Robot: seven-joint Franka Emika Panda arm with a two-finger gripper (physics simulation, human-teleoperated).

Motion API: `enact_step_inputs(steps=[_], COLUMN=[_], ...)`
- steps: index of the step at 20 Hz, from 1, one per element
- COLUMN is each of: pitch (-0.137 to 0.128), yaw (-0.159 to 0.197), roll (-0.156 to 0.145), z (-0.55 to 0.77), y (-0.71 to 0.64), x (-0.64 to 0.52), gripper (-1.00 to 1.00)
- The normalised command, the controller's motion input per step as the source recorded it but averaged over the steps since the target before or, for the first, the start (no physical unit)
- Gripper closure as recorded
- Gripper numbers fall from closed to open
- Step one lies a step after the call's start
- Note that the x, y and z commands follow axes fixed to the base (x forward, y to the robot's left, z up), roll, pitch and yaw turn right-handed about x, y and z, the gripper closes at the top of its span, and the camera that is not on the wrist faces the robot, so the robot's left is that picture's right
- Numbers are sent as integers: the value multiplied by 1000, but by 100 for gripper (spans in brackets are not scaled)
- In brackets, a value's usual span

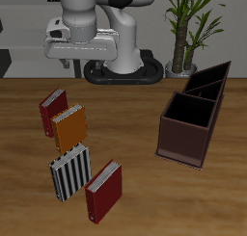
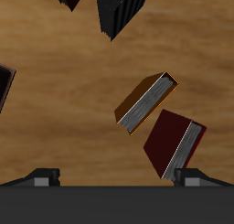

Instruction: Place the right red book into the left desk caddy's front compartment and place the orange book into the left desk caddy's left compartment and place the striped book into the left desk caddy's left compartment

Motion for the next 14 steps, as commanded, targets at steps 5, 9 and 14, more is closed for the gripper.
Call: enact_step_inputs(steps=[5,9,14], pitch=[-11,-15,-1], yaw=[-38,-48,-6], roll=[-63,-23,-39], z=[-26,-37,-84], y=[-539,-324,-287], x=[-24,-63,-5], gripper=[-100,-100,-100])
